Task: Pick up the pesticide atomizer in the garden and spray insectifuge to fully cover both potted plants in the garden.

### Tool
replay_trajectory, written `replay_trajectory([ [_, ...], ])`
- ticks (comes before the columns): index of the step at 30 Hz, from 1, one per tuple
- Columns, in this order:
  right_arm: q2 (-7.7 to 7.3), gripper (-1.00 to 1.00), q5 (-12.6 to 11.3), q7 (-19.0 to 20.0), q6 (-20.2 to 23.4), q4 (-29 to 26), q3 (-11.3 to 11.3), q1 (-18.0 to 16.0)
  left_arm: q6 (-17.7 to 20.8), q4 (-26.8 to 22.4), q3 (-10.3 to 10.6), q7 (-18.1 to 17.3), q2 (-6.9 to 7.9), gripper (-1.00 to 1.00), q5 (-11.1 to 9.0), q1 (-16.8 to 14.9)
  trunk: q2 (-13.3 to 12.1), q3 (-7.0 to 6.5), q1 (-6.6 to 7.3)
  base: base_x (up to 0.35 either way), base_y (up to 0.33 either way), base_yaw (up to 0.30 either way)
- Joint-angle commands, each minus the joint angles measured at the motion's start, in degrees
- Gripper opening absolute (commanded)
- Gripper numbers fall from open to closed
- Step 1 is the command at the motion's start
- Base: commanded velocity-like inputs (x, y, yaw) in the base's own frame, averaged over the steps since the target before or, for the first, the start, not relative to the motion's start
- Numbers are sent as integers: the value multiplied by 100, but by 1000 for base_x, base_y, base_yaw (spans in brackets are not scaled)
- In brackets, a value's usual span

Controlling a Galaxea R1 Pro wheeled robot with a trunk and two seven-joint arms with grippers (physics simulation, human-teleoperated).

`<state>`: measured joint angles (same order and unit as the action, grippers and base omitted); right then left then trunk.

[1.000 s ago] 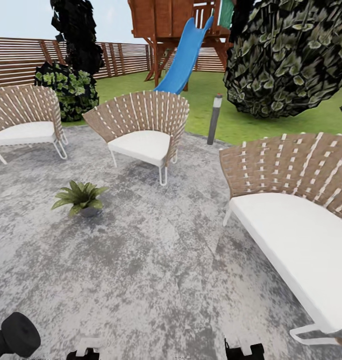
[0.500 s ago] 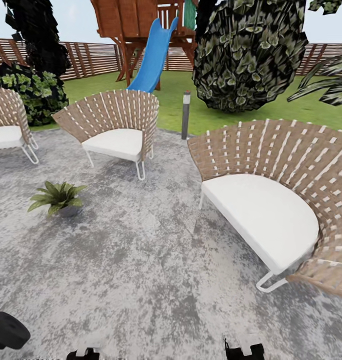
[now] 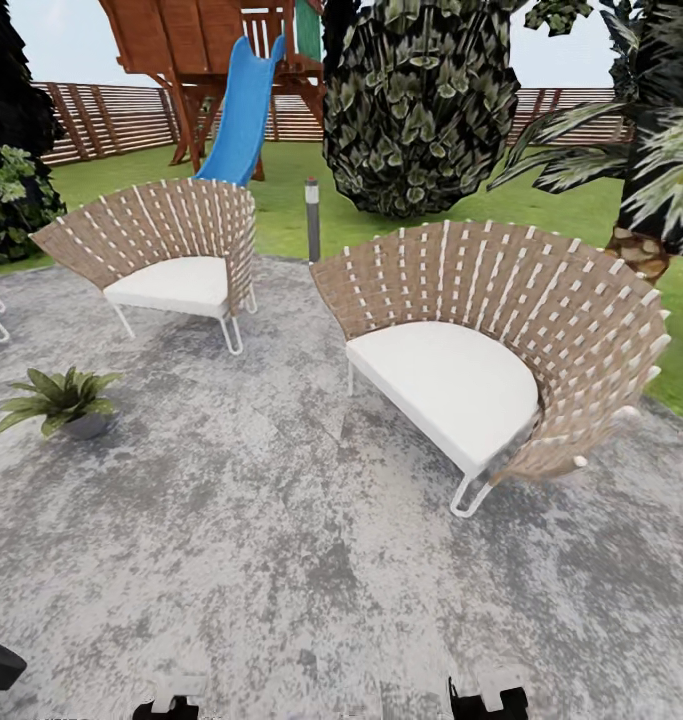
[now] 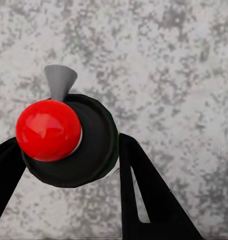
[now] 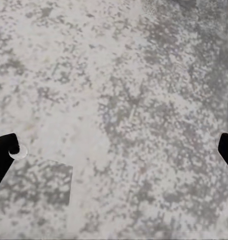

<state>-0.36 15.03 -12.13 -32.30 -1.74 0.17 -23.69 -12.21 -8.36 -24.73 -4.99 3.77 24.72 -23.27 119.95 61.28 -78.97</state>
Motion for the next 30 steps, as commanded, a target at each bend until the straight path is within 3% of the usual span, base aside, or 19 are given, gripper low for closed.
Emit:
replay_trajectory([
  [1,1,100,61,-48,-4,7,1,-3,-18,1,-50,-28,1,-100,42,-2,2,4,4,-336,-114,-300],
  [18,1,100,61,-47,-4,7,1,-4,-21,-5,-50,-20,4,-100,35,-2,2,-5,4,-321,-119,-300],
  [30,-6,100,59,-52,-4,0,-4,-4,-15,-8,-50,-17,5,-100,33,-2,2,-31,4,-29,-12,-300],
])
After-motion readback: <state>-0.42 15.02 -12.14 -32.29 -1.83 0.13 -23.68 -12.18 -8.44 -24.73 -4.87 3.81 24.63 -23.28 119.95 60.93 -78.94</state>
